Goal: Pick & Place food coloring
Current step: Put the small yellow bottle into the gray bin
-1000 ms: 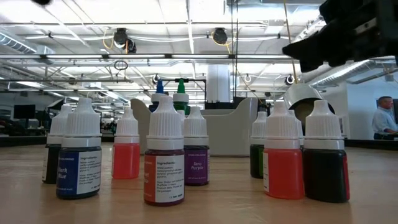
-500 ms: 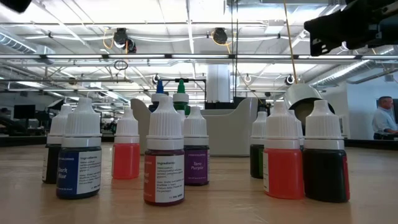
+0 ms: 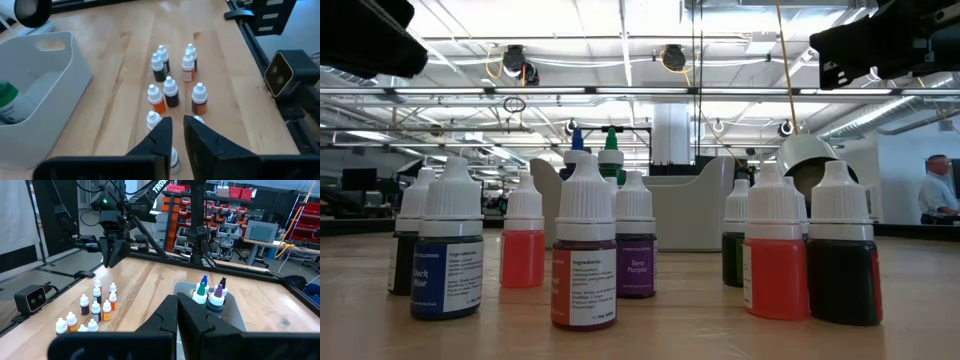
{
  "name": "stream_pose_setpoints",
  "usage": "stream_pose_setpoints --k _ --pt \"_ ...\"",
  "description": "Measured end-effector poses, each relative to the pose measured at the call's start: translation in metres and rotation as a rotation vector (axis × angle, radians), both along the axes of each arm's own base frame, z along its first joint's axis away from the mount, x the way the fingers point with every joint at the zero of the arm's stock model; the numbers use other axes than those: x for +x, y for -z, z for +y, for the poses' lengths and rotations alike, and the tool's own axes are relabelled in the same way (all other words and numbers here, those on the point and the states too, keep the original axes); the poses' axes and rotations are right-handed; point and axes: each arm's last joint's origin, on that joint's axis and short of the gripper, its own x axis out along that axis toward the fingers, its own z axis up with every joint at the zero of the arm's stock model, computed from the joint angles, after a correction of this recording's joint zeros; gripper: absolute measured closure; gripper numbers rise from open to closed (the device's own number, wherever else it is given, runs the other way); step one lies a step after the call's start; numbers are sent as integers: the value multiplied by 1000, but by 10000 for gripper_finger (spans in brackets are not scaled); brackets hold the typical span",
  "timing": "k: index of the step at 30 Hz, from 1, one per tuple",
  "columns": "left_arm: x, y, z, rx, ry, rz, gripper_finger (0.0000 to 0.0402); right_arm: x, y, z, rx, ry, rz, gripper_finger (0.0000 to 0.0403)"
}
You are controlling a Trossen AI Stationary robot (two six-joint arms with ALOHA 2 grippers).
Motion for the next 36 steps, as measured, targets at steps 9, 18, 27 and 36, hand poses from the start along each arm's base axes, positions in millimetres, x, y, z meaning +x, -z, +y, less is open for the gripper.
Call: stream_pose_setpoints --k 9,18,27,36 --pt "0 0 -5 -199 37 49 235 0 0 0 0 0 0 403" --pt "-1 19 -12 -197 64 88 193 0 2 0 28 1 21 403" --pt "7 21 -6 -221 99 149 192 0 3 0 42 2 38 403" --pt "17 22 3 -248 106 190 192 0 5 0 44 3 55 403"
